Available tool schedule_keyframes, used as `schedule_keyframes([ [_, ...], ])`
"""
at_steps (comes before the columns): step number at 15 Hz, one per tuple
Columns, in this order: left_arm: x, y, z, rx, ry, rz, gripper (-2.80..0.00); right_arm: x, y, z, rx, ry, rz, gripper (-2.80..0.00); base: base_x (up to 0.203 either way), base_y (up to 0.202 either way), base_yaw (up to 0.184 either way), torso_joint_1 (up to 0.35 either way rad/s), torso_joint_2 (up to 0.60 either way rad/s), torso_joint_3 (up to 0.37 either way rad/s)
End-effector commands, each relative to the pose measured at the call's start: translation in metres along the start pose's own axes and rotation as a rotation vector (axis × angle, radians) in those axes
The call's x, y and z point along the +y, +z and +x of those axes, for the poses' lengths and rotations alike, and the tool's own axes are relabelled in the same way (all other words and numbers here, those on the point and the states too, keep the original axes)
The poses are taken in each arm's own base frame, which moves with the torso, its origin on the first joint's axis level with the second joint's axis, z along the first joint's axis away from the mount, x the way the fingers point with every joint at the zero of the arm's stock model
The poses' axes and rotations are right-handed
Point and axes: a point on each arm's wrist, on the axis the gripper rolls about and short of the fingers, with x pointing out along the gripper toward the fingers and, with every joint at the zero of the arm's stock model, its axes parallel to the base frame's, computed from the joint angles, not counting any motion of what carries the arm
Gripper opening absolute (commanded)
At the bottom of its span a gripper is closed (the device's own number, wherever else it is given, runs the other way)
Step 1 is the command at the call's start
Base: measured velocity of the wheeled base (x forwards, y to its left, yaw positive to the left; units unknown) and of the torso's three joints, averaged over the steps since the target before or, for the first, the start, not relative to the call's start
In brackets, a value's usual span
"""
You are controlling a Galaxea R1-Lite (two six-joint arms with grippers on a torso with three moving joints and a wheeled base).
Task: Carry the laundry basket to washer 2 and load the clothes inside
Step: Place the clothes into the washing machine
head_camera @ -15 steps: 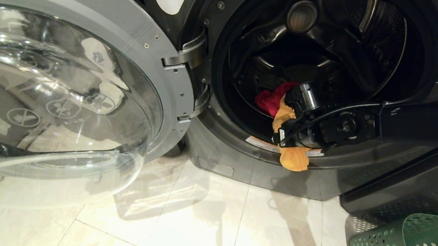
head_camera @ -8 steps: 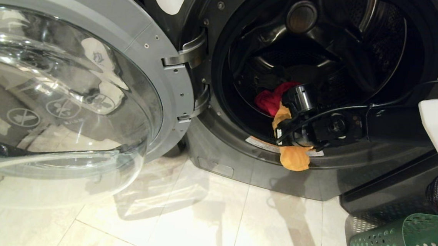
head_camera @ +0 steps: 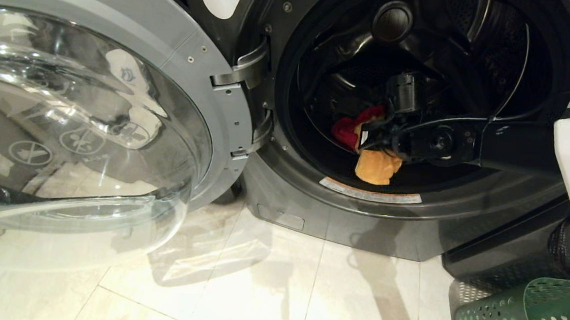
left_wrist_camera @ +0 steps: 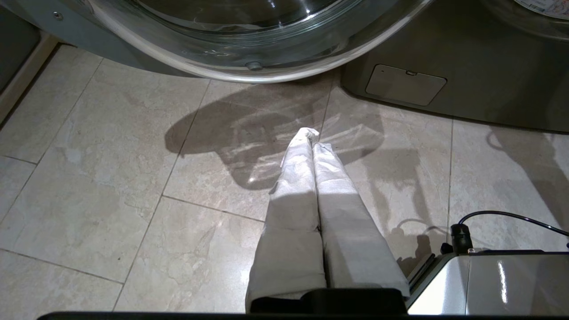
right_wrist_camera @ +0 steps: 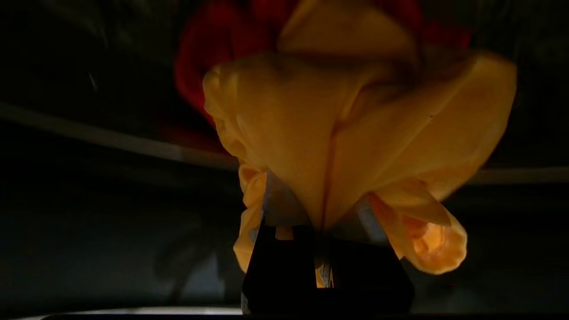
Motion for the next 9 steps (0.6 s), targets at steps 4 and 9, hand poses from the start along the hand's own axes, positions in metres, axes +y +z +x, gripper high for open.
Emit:
schedule_keyframes([
  [4, 0.0, 0.0, 0.0, 0.002, 0.001, 0.0, -2.8, 0.013, 0.01, 0.028, -0.388, -0.031, -0.017, -2.8, 0.0, 0.0, 0.0, 0.0, 0.0, 0.0],
  [9, 0.0, 0.0, 0.0, 0.002, 0.0, 0.0, -2.8, 0.012, 0.014, 0.031, -0.502, -0.102, -0.017, 0.0, 0.0, 0.0, 0.0, 0.0, 0.0, 0.0],
])
